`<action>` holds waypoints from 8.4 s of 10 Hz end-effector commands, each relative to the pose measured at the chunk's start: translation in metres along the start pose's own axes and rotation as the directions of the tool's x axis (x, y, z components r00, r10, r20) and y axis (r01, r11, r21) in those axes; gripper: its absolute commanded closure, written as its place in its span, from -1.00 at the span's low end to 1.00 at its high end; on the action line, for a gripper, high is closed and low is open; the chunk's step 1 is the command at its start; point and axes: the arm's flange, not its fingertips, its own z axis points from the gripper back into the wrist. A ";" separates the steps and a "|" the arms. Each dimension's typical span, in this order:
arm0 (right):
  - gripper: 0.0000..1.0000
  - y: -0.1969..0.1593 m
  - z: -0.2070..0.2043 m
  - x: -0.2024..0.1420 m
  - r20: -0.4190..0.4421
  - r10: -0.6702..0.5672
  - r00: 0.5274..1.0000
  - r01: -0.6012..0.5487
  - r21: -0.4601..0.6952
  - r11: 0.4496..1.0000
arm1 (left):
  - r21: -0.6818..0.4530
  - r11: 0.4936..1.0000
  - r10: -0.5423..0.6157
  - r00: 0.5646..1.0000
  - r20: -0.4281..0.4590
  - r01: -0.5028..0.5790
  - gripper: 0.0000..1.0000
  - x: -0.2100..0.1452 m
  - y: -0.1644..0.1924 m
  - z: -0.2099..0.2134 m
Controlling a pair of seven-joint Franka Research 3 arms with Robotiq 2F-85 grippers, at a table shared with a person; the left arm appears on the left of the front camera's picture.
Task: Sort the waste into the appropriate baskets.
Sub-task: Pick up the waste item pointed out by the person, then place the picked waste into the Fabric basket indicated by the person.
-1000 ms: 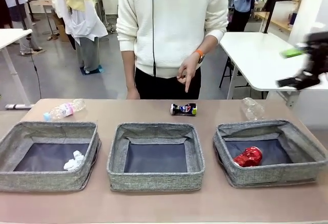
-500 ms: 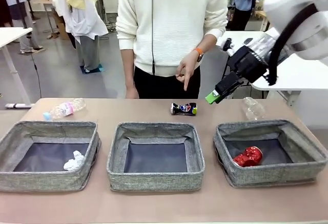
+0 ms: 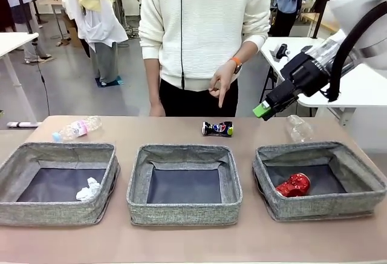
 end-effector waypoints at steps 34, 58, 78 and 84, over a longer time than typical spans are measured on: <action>1.00 -0.184 -0.177 0.068 -0.113 0.580 0.807 -0.588 -0.244 0.771 | -0.013 1.000 0.002 1.000 0.011 -0.002 -1.00 0.001 -0.003 0.001; -0.05 0.170 -0.057 0.135 0.144 -0.414 0.899 0.403 -0.641 0.653 | -0.013 1.000 0.002 1.000 0.011 -0.002 -1.00 0.001 -0.003 0.001; -0.05 0.325 -0.003 0.168 0.134 -0.344 0.929 0.348 -0.627 0.697 | -0.013 1.000 0.002 1.000 0.011 -0.002 -1.00 0.001 -0.003 0.001; -0.05 0.325 -0.003 0.168 0.134 -0.344 0.929 0.348 -0.627 0.697 | -0.013 1.000 0.002 1.000 0.011 -0.002 -1.00 0.001 -0.003 0.001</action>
